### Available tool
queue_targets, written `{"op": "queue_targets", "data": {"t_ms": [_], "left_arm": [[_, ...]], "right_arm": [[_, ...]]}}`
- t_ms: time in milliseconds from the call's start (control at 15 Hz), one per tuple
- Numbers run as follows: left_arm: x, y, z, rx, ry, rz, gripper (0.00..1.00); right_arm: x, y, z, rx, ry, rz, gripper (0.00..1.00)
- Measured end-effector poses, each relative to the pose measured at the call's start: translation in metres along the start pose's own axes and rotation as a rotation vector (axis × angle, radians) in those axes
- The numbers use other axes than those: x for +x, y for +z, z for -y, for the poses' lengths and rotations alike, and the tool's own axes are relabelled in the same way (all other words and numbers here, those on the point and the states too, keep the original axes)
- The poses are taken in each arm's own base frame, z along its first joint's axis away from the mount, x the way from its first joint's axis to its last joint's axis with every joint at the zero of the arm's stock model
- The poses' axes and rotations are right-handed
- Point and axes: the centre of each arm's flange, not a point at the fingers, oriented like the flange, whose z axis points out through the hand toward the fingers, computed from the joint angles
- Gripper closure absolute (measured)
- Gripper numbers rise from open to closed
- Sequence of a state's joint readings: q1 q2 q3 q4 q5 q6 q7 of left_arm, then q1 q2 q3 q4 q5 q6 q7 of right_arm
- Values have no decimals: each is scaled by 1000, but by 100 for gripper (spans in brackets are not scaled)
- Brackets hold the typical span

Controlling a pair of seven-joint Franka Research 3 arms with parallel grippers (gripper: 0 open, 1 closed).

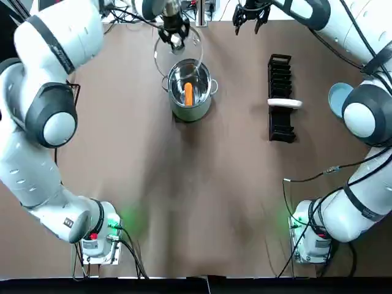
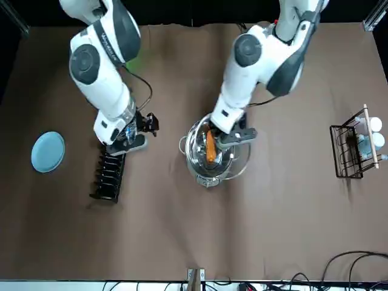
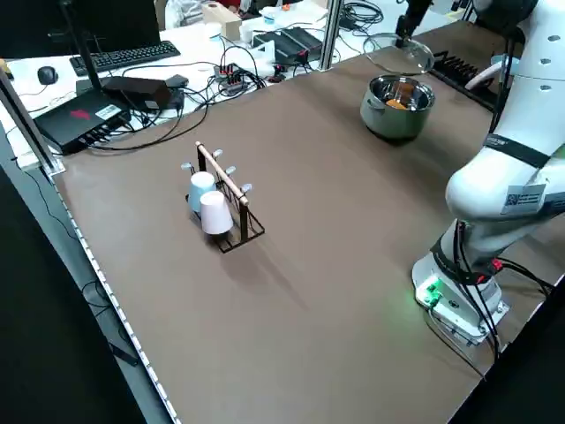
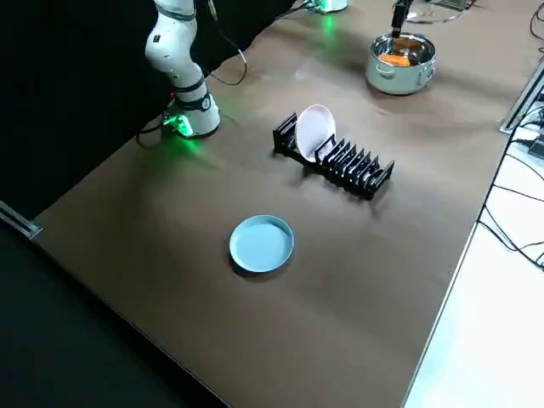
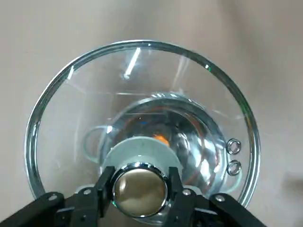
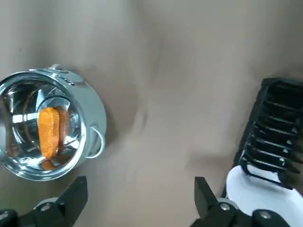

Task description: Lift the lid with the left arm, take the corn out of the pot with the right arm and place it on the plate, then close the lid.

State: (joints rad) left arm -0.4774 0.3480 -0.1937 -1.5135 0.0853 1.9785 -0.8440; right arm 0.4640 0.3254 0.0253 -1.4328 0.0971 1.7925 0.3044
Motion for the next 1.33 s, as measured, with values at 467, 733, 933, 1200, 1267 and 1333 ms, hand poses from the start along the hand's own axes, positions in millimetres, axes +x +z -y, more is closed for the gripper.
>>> {"op": "queue_targets", "data": {"t_ms": [467, 733, 933, 1200, 1267, 1333], "left_arm": [[96, -5, 160, 114, -90, 86, 49], [126, 12, 244, 131, -45, 135, 49], [140, 23, 295, 128, 12, 157, 49], [141, 54, 335, 117, 68, 163, 49], [140, 60, 339, 115, 71, 162, 49], [139, 62, 339, 115, 72, 162, 49]], "right_arm": [[13, 63, 106, 37, 103, -48, 3], [16, 93, 145, 82, 115, -115, 3], [9, 117, 173, 102, 106, -140, 4], [1, 166, 197, 95, 91, -125, 5], [-1, 179, 201, 90, 91, -120, 6], [-3, 192, 205, 81, 91, -116, 6]]}}
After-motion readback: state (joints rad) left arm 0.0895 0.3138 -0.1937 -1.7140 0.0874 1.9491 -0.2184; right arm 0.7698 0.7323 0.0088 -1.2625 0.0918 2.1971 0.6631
